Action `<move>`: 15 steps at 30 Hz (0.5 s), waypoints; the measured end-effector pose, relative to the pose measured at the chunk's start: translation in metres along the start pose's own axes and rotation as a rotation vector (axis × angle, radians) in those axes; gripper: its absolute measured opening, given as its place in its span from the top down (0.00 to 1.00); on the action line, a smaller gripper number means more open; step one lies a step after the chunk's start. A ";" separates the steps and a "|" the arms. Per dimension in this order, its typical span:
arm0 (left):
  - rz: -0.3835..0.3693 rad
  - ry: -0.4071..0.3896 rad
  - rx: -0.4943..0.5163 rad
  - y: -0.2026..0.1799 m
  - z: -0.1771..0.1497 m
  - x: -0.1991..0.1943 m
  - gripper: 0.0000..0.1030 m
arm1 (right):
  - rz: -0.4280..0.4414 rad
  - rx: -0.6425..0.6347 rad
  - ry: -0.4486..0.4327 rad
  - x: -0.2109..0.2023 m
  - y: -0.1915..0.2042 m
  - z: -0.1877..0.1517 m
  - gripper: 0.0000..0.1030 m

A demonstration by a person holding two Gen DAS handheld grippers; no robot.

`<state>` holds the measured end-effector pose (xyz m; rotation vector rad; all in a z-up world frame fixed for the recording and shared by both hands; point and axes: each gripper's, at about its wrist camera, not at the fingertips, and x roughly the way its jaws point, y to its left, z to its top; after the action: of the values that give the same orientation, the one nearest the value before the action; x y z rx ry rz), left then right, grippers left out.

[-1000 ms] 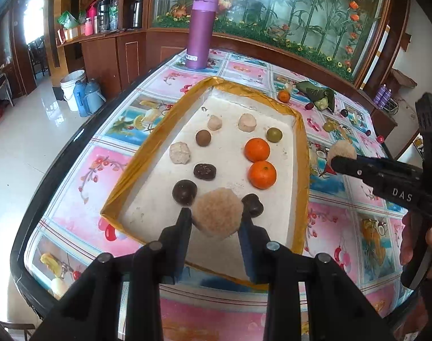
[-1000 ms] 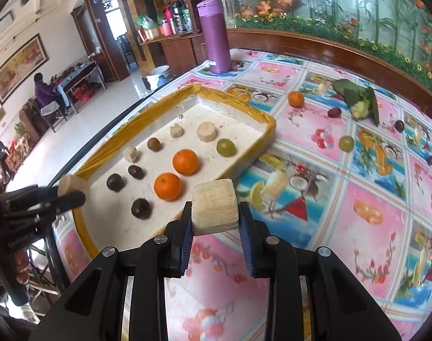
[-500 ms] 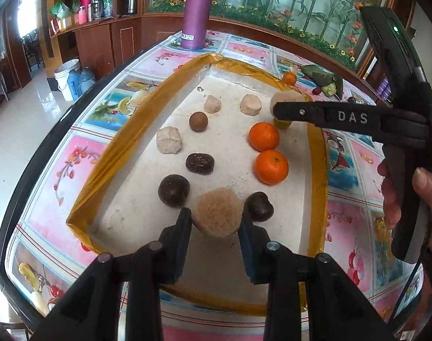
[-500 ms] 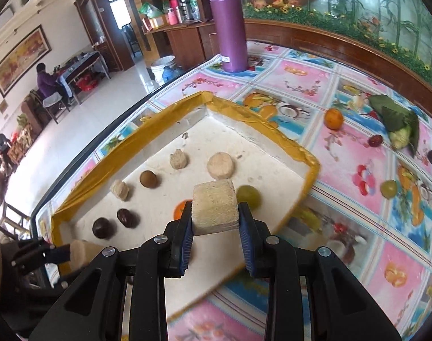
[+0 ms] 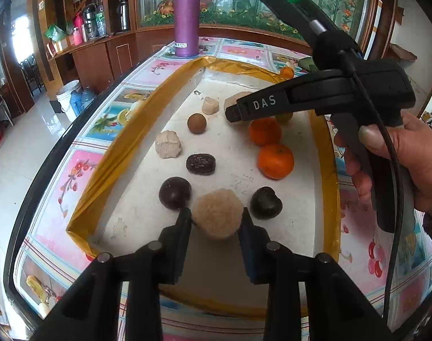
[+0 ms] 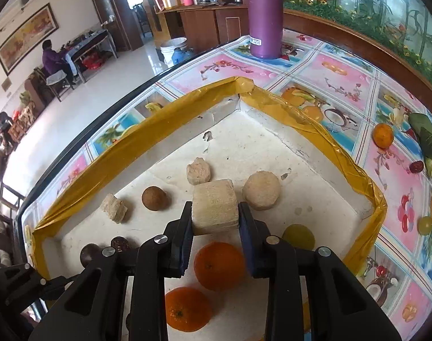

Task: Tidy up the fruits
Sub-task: 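Carry the cake cube and round cake into the white tray and open both grippers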

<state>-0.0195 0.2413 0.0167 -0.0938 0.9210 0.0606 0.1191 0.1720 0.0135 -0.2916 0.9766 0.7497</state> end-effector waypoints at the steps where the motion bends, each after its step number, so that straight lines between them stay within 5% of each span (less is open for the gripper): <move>1: 0.002 -0.004 0.004 0.000 -0.001 0.000 0.65 | -0.004 -0.001 0.004 0.001 0.000 0.000 0.72; 15: -0.015 -0.031 -0.002 0.000 -0.002 -0.007 0.56 | -0.049 -0.028 -0.001 -0.013 0.004 -0.008 0.68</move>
<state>-0.0250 0.2412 0.0214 -0.1015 0.8895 0.0493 0.1073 0.1646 0.0204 -0.3383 0.9560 0.7189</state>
